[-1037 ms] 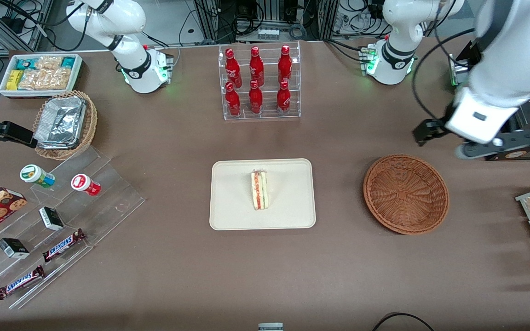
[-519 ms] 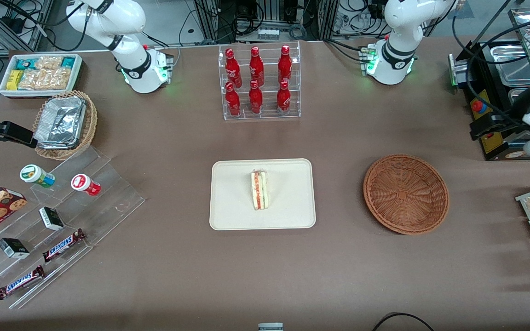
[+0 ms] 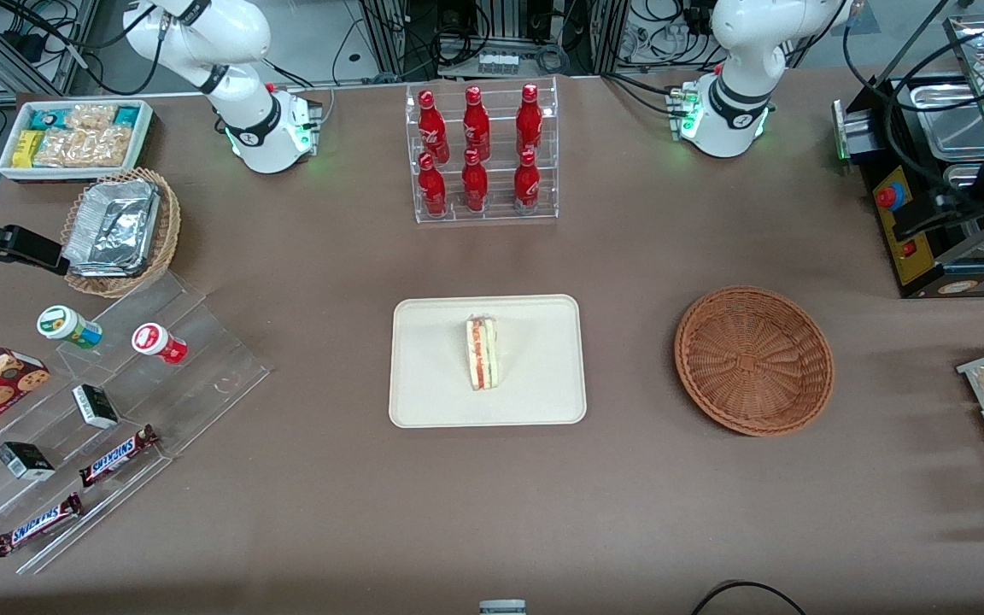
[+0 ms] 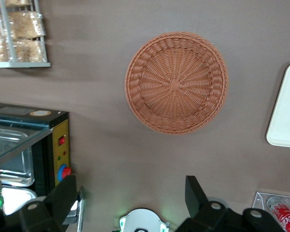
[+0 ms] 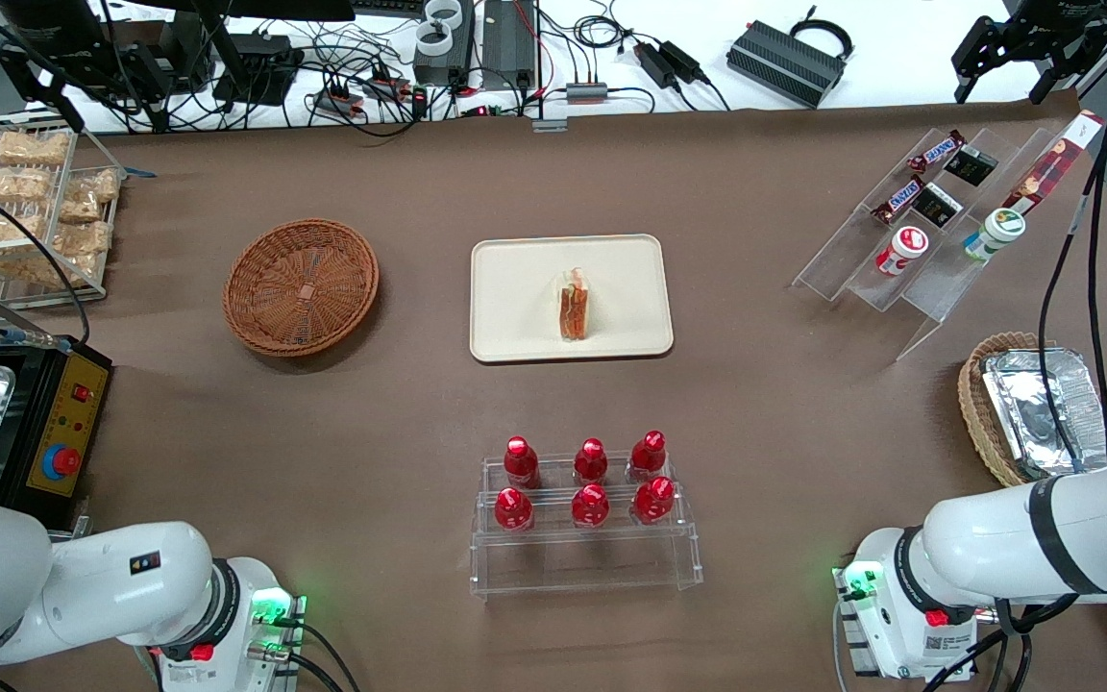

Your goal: Place sandwich from basket to tray

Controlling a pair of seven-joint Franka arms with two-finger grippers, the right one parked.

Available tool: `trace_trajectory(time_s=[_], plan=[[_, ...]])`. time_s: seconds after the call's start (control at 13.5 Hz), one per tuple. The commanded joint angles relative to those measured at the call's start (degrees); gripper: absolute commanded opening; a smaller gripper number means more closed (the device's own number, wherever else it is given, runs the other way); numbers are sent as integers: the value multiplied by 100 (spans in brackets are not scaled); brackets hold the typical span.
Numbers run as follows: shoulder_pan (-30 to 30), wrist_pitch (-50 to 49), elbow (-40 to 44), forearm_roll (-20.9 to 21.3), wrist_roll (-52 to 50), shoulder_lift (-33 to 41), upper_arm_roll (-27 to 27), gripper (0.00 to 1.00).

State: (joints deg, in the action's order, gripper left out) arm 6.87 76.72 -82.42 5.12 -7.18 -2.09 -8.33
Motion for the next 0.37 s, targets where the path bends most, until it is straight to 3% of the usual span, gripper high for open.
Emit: trace_trajectory(time_s=[0.0,0.3], plan=[[-529,-70,-142,-82,478,261,683,99],[-547,-122,7,-82,542,209,666,99]])
